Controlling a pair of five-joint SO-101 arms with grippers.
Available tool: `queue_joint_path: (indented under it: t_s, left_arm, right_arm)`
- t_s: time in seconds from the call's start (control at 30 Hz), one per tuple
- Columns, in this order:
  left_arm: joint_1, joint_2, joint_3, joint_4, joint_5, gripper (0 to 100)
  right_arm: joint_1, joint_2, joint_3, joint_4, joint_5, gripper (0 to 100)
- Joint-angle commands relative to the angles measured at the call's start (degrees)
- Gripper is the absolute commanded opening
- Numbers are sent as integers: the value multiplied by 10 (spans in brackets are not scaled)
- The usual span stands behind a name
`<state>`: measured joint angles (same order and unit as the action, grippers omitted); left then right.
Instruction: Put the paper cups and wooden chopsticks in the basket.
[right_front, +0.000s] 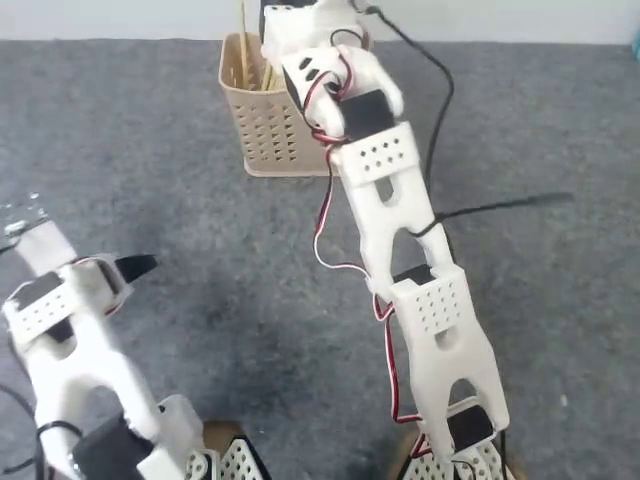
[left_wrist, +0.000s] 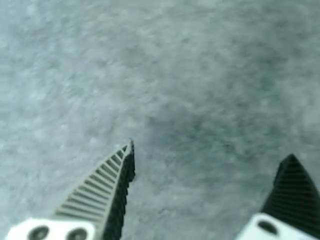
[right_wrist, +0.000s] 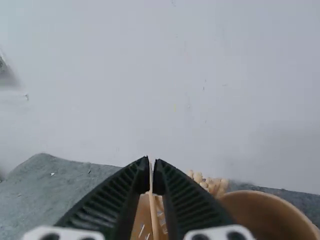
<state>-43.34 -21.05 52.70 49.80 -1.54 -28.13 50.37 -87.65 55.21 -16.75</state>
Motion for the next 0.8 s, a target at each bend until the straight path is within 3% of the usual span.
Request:
queue_joint_path:
  t_s: [0.0, 0.37, 0.6, 0.77]
  left_arm:
    - [33, -43, -42, -9, 3, 415]
    - [104, -360, 33, 103, 20, 415]
    - [159, -540, 121, 156, 19, 415]
    - [189, -620, 150, 173, 18, 415]
  right_arm:
    - [-3, -64, -91, 136, 8, 11]
    - [27, -199, -88, 482, -23, 7]
    - [116, -272, -30, 483, -41, 7]
    - [129, -429, 151, 481, -40, 7]
